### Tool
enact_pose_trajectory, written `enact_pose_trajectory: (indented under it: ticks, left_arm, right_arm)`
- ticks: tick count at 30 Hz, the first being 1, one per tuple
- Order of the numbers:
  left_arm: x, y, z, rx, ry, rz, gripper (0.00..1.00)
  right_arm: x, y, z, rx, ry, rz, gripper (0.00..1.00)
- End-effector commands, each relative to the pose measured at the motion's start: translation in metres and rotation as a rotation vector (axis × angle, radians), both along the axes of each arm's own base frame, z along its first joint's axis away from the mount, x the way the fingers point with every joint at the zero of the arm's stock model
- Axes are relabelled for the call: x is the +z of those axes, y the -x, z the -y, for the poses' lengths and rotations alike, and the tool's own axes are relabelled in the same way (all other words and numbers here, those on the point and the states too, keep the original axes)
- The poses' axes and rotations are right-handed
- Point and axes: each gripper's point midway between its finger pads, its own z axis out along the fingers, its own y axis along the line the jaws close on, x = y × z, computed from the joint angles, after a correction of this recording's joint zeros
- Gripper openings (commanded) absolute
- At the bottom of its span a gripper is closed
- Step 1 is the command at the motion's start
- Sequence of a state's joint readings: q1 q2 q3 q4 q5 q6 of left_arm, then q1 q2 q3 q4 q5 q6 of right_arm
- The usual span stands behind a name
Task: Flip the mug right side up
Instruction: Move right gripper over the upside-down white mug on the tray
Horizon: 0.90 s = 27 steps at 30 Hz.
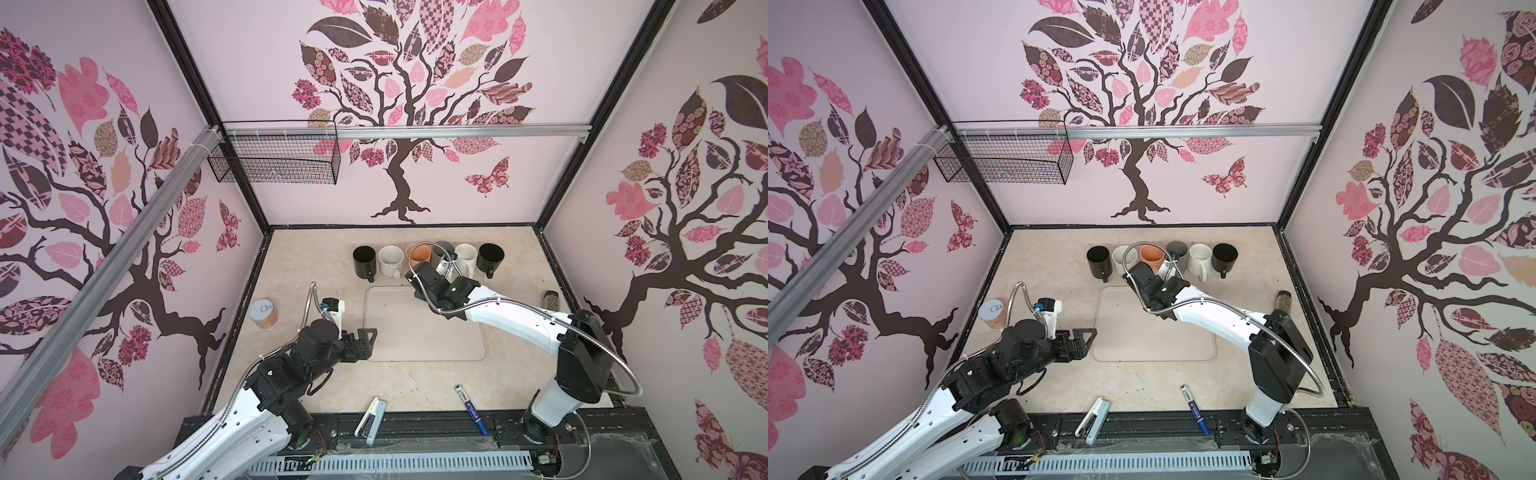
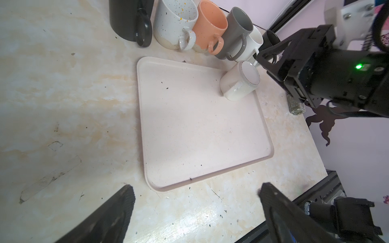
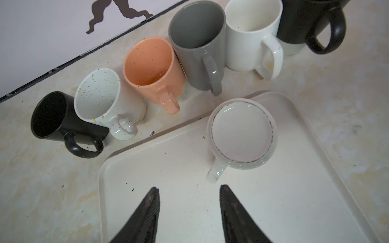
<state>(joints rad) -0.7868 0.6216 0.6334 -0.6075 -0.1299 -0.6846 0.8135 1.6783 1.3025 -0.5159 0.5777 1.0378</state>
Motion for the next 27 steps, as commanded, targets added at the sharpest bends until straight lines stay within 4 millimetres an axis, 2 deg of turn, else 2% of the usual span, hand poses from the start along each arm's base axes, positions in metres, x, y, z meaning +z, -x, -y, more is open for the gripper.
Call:
enact_pose_trajectory:
  ticks: [1,6,12,25,27]
  left_arm:
    - [-0.006,-0.002,-0.003,0.011,-0.011,0.008,0.96]
    - [-0.008,-0.002,-0.004,0.014,-0.018,0.007,0.96]
    - [-0.011,-0.002,-0.004,0.018,-0.024,0.004,0.96]
    - [-0.013,-0.002,-0.006,0.022,-0.033,0.003,0.96]
    - [-0.013,-0.003,-0.006,0.024,-0.032,0.004,0.96]
  right_arm:
    - [-0.02,-0.002,-0.003,-0.017,-0.04,-0.055,0.49]
    - [-0.046,-0.002,-0.005,-0.01,-0.045,-0.12,0.49]
    - [-0.066,-0.002,-0.002,-0.019,-0.07,-0.162,0.47]
    - [-0.092,-0.011,0.014,-0.07,-0.04,-0.18,0.46]
    - [-0.095,-0.011,0.018,-0.08,-0.025,-0.181,0.43]
